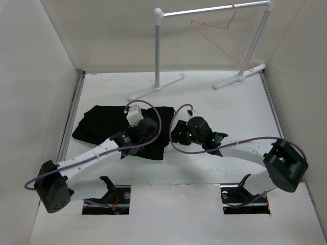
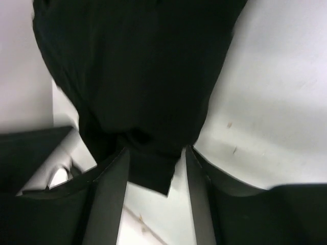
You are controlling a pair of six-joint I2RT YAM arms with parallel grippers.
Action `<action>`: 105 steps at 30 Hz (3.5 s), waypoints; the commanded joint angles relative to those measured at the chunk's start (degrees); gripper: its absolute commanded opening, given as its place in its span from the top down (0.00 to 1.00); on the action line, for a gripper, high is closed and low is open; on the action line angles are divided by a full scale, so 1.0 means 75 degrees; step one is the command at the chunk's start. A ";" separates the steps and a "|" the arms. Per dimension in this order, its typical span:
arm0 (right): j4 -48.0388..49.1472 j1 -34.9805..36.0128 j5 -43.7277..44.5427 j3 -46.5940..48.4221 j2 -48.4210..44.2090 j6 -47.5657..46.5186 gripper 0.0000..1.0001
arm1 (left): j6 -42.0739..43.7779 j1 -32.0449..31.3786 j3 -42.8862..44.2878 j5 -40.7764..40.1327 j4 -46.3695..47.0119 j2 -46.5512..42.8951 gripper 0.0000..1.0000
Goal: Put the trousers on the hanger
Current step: Fold the trousers at the center of the board.
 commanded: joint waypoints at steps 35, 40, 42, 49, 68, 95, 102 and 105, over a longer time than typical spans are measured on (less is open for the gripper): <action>-0.0257 0.1553 -0.0747 -0.0048 0.0420 0.0312 0.90 | 0.2600 0.1910 0.2801 0.2935 0.2246 0.4832 0.61; -0.0198 0.2233 -0.0490 0.0116 0.1183 0.0665 0.75 | 0.2390 0.1828 0.2426 0.2935 0.2376 0.4412 0.61; -0.0233 0.2327 -0.0431 0.0093 0.0998 0.0630 0.52 | 0.2284 0.1863 0.2169 0.2935 0.2399 0.3862 0.60; -0.0970 0.2188 -0.0770 -0.0224 -0.0830 0.0244 0.32 | 0.2237 0.2553 0.1196 0.3263 0.1757 0.1215 0.49; 0.0494 0.1637 -0.0877 0.0703 0.2614 0.0583 0.83 | 0.0737 0.6502 -0.4066 0.4012 0.0149 -0.3276 0.54; -0.1220 0.1050 -0.0255 0.1850 0.0619 0.0125 0.78 | -0.0940 0.3443 -0.1629 0.2303 0.0855 -0.2209 0.54; -0.0338 0.1004 0.0002 0.1501 0.2191 0.0396 0.83 | -0.0296 0.5282 -0.2039 0.2595 0.1050 -0.2002 0.53; -0.0315 0.0840 0.0190 0.0927 0.2215 0.0361 0.83 | -0.0165 0.6196 -0.2425 0.2840 0.1578 -0.1533 0.53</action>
